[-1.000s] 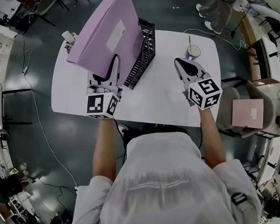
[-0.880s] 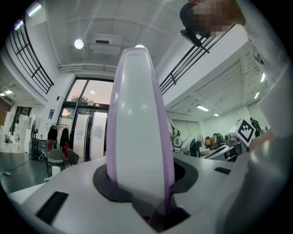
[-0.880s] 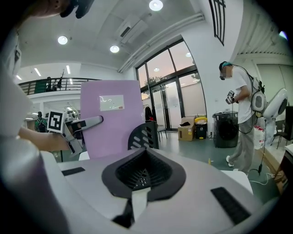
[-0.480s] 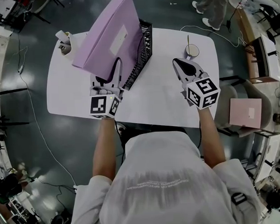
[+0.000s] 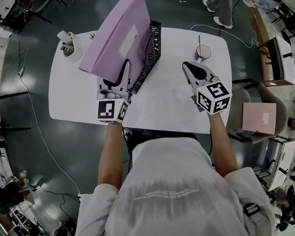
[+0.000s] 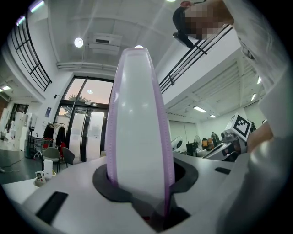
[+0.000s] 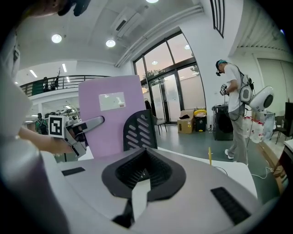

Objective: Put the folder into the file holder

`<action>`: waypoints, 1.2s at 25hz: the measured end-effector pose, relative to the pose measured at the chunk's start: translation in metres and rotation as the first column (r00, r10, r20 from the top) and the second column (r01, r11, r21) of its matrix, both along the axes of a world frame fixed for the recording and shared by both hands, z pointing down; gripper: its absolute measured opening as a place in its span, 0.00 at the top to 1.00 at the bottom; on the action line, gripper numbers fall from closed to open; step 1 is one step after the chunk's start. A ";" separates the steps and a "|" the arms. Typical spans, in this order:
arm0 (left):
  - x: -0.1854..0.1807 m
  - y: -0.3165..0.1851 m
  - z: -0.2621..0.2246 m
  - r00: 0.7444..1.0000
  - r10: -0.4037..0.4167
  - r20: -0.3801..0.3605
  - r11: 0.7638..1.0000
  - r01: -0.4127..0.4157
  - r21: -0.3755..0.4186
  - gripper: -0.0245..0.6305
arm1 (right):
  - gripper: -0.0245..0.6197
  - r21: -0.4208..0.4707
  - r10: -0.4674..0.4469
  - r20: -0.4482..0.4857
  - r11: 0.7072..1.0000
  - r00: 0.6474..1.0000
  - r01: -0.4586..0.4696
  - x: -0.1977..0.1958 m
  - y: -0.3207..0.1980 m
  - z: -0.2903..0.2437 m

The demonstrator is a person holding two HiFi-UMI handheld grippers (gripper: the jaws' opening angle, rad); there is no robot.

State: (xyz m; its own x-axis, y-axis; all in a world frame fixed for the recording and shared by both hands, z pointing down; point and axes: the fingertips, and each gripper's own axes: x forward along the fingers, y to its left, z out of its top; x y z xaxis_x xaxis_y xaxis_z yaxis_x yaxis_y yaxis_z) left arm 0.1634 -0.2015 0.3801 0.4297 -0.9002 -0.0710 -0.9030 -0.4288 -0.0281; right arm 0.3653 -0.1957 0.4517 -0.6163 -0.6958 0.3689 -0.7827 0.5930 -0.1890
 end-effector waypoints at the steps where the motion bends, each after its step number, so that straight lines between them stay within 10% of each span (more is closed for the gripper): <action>1: 0.002 0.000 0.000 1.000 0.004 -0.006 1.000 -0.004 0.001 0.70 | 0.92 -0.003 0.002 0.001 1.000 1.000 -0.002 0.000 0.000 0.001; 30: 0.003 -0.001 0.070 1.000 -0.007 0.026 0.986 0.011 -0.165 0.66 | 0.92 -0.052 0.026 0.010 0.998 1.000 -0.025 0.005 0.001 0.017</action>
State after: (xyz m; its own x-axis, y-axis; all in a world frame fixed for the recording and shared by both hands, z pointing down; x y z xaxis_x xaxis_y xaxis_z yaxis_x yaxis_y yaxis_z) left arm 0.1664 -0.2029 0.4500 0.4213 -0.9025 0.0899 -0.9067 -0.4213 0.0194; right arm 0.3702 -0.1948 0.4686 -0.6027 -0.6916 0.3980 -0.7952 0.5622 -0.2272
